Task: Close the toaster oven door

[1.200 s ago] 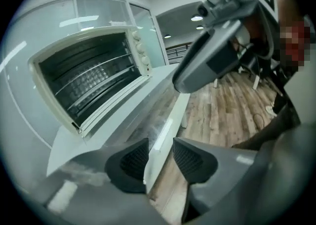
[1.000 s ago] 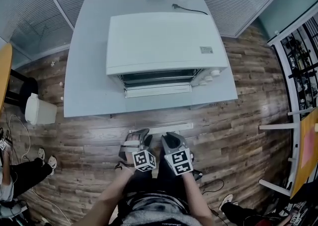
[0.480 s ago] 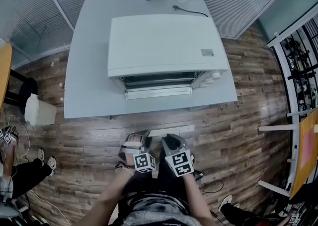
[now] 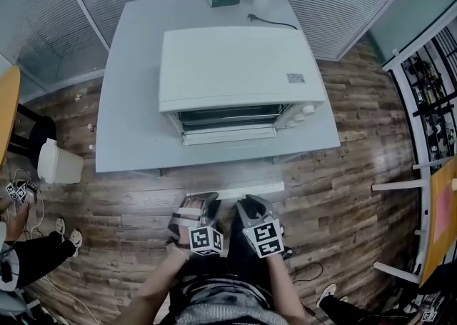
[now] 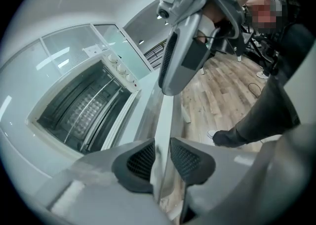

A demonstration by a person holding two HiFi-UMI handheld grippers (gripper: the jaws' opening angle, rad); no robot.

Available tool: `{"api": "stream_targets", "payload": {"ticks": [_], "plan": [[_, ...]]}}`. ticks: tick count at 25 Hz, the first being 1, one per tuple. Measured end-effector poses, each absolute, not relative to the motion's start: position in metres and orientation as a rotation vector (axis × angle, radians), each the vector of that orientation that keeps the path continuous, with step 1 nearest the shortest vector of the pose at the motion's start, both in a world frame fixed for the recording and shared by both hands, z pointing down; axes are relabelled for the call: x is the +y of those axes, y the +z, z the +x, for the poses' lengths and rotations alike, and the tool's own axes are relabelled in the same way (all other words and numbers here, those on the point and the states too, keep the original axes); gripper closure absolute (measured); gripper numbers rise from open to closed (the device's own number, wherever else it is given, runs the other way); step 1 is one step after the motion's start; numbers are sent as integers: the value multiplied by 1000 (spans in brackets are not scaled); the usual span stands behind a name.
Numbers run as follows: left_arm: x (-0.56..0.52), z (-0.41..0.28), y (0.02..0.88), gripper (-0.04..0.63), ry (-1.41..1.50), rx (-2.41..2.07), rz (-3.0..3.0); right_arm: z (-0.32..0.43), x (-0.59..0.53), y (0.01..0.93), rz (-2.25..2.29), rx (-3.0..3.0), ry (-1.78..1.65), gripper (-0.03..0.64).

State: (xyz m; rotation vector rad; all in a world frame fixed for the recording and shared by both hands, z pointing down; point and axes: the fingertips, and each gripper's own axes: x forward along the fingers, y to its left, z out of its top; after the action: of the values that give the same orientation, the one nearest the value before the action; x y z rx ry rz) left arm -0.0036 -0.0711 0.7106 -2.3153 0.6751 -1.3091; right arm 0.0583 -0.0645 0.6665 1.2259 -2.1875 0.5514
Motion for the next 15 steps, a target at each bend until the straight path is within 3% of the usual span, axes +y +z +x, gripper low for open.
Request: {"api": "stream_targets", "payload": {"ticks": [15], "plan": [[-82,-5,641,515,-1171,707,-2361,51,-60,634,1201,-2156,280,514]]}}
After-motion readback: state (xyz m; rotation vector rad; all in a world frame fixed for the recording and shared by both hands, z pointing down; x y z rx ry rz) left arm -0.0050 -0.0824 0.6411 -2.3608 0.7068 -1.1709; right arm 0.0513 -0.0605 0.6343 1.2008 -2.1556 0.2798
